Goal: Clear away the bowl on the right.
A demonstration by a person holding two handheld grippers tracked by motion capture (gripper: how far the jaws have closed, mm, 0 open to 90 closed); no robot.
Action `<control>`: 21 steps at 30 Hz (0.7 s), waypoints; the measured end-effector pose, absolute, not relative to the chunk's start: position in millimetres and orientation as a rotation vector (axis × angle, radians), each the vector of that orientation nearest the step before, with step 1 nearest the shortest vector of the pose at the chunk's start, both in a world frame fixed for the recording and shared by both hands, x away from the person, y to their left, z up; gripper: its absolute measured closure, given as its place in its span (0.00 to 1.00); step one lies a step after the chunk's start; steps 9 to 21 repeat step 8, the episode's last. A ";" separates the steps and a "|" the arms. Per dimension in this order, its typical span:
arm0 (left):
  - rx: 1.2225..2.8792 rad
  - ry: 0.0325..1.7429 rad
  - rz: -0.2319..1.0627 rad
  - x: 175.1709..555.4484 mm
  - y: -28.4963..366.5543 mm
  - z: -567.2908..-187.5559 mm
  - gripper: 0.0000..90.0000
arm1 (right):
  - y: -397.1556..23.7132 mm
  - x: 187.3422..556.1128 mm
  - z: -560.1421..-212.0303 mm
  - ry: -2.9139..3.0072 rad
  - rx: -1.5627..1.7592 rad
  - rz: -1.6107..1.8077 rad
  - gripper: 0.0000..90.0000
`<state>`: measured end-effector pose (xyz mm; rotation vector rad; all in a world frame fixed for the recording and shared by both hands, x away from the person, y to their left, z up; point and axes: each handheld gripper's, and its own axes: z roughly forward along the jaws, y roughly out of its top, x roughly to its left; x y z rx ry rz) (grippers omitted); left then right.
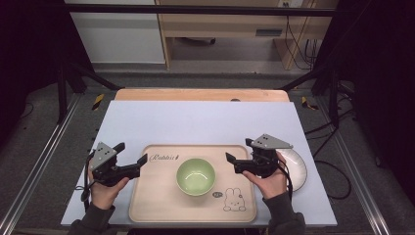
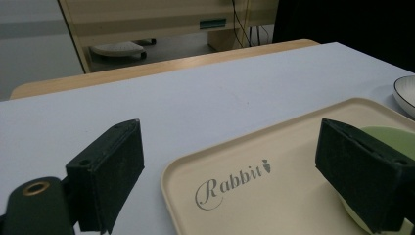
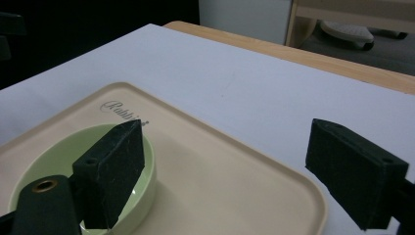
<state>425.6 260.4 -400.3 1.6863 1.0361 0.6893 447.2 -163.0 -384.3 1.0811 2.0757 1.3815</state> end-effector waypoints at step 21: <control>1.692 1.050 0.688 428.1 262.6 -403.3 0.11 | -180.9 446.3 -385.6 2.026 1.096 1.352 0.15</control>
